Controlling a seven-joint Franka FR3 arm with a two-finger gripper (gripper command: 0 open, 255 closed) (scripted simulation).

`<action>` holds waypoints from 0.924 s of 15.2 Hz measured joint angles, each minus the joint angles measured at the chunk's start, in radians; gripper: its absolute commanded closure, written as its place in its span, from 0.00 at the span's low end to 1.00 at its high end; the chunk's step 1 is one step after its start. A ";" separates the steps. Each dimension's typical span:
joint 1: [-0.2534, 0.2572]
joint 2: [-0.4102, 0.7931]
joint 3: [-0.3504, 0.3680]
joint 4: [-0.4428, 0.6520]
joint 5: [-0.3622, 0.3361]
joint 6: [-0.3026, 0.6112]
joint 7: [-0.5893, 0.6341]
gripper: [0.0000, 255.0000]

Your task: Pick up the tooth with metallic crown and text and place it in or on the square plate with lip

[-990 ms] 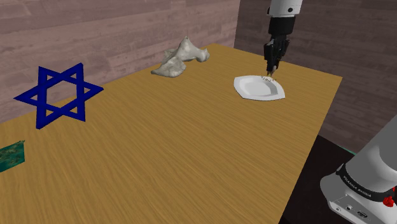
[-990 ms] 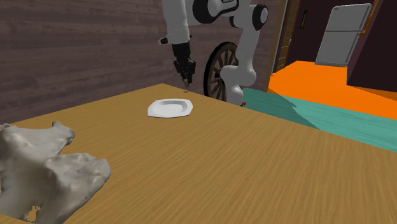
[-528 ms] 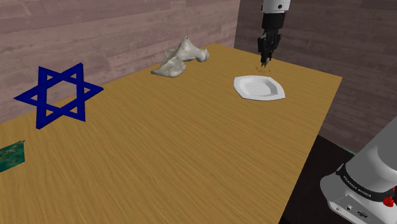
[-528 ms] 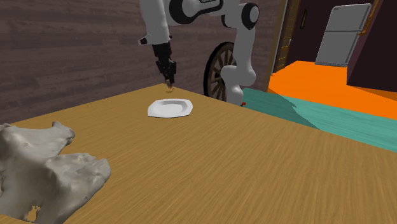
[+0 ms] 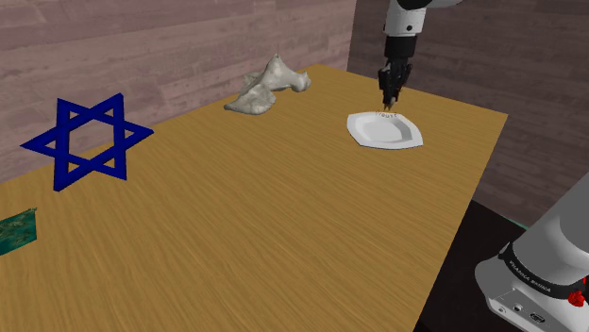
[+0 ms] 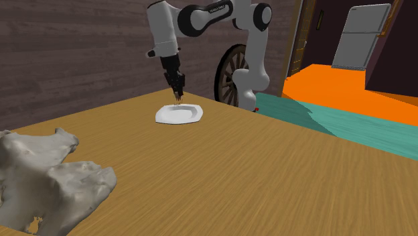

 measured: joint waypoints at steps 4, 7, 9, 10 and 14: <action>-0.001 0.011 -0.001 -0.044 0.000 0.055 -0.004 1.00; 0.001 0.015 0.001 -0.080 0.002 0.095 -0.003 1.00; 0.000 0.020 0.000 -0.087 0.001 0.107 -0.006 1.00; -0.001 0.021 -0.001 -0.088 0.001 0.108 -0.006 1.00; -0.001 0.021 -0.001 -0.090 0.001 0.111 -0.006 1.00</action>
